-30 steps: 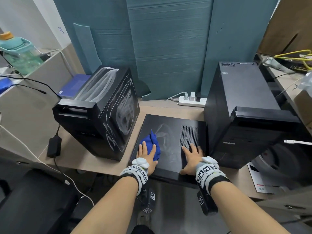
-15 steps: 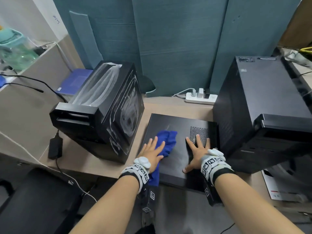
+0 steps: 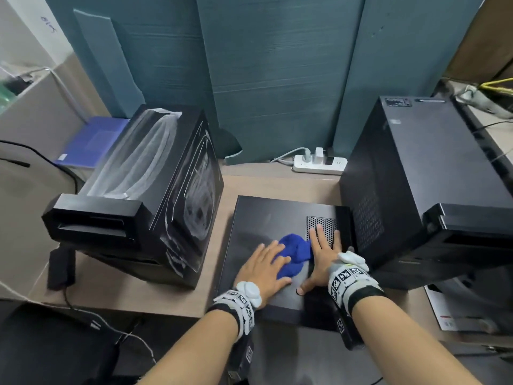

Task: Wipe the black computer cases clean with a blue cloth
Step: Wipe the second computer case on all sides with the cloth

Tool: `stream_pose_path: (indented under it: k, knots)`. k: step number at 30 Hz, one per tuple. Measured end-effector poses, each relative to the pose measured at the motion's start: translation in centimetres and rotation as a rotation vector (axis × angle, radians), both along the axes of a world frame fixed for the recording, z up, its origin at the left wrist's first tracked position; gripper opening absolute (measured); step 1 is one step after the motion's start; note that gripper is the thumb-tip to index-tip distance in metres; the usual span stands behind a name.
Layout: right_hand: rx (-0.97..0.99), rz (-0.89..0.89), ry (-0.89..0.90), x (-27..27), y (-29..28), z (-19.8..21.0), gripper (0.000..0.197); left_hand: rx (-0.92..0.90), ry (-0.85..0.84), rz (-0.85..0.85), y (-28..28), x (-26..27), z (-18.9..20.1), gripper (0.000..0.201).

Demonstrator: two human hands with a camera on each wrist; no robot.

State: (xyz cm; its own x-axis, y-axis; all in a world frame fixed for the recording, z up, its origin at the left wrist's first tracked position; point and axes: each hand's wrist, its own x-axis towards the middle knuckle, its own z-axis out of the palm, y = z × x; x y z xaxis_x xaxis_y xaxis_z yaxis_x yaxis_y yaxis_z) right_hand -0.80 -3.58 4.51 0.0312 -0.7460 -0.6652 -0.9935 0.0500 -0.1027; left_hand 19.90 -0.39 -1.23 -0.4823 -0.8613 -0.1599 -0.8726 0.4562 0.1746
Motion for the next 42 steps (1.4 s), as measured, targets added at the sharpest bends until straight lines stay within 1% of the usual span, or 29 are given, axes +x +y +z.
stream_pose_path:
  k: [1,4,5,7,9,10,11,15,18,19,20,22,25,28,30,31,32,35,37,40,41,42]
  knots:
    - [0.004,-0.006,-0.005,0.0,0.0,0.1,0.169,-0.018,-0.021,0.052,-0.9,1.0,-0.1,0.085]
    - [0.019,-0.014,-0.001,-0.2,-0.1,0.1,0.169,-0.076,-0.040,0.330,-3.7,3.4,-0.2,0.086]
    - [0.021,-0.016,0.007,-0.3,-0.1,0.0,0.169,-0.096,-0.050,0.398,-4.5,3.7,-0.4,0.087]
    - [0.022,-0.018,0.015,-0.4,-0.1,-0.1,0.170,-0.085,-0.064,0.454,-5.5,3.6,-0.3,0.082]
    - [0.018,-0.022,0.009,-0.4,-0.1,-0.2,0.171,-0.035,-0.010,0.457,-6.2,3.0,-0.4,0.075]
    - [0.017,-0.023,0.004,-0.4,-0.2,-0.3,0.172,-0.027,0.010,0.424,-6.3,2.5,-0.4,0.072]
    - [0.018,-0.029,0.001,-0.4,-0.2,-0.3,0.173,-0.017,0.017,0.348,-6.3,1.8,-0.4,0.069]
    - [-0.001,-0.024,0.026,-0.2,-0.4,-0.4,0.176,0.038,0.028,-0.065,-4.0,-2.8,-0.7,0.068]
    - [-0.003,-0.037,0.045,-0.2,-0.5,-0.7,0.180,0.039,0.006,-0.185,-4.0,-3.0,-0.8,0.066]
    - [-0.007,-0.040,0.046,-0.2,-0.5,-0.8,0.181,0.016,-0.015,-0.202,-4.8,-2.4,-1.0,0.066]
    - [-0.009,-0.043,0.047,-0.3,-0.6,-0.8,0.183,0.001,-0.030,-0.185,-5.7,-1.5,-1.2,0.066]
    - [-0.015,-0.046,0.049,-0.3,-0.8,-1.0,0.184,0.003,-0.036,-0.040,-8.0,0.5,-1.1,0.068]
    - [-0.026,-0.046,0.029,-0.3,-0.8,-1.0,0.183,0.007,-0.006,0.194,-11.2,3.1,-0.8,0.065]
    - [-0.020,-0.048,0.034,-0.5,-0.8,-1.1,0.183,0.004,-0.008,0.314,-13.4,4.1,-0.4,0.065]
    - [-0.019,-0.037,0.039,-0.6,-0.7,-1.0,0.182,-0.019,-0.035,0.372,-13.7,3.4,-0.6,0.064]
    - [-0.018,-0.034,0.037,-0.6,-0.7,-0.9,0.181,-0.035,-0.042,0.371,-13.5,2.6,-0.7,0.063]
    - [-0.016,-0.033,0.037,-0.6,-0.8,-0.9,0.180,-0.038,-0.047,0.334,-13.0,1.6,-0.5,0.062]
    - [-0.019,-0.021,0.060,-0.4,-1.0,-1.0,0.180,-0.021,-0.057,0.049,-10.2,-2.3,-0.9,0.064]
    - [-0.015,-0.014,0.072,-0.3,-1.1,-1.0,0.180,0.011,-0.053,-0.074,-8.4,-4.2,-0.7,0.064]
    - [-0.023,-0.031,0.059,-0.2,-0.9,-0.7,0.180,0.006,-0.061,-0.164,-8.5,-3.7,-0.9,0.063]
    - [-0.029,-0.039,0.052,-0.3,-0.8,-0.6,0.180,-0.013,-0.074,-0.172,-9.2,-2.9,-1.0,0.063]
    - [-0.030,-0.045,0.042,-0.2,-0.9,-0.6,0.181,-0.024,-0.077,-0.136,-10.2,-1.8,-1.1,0.063]
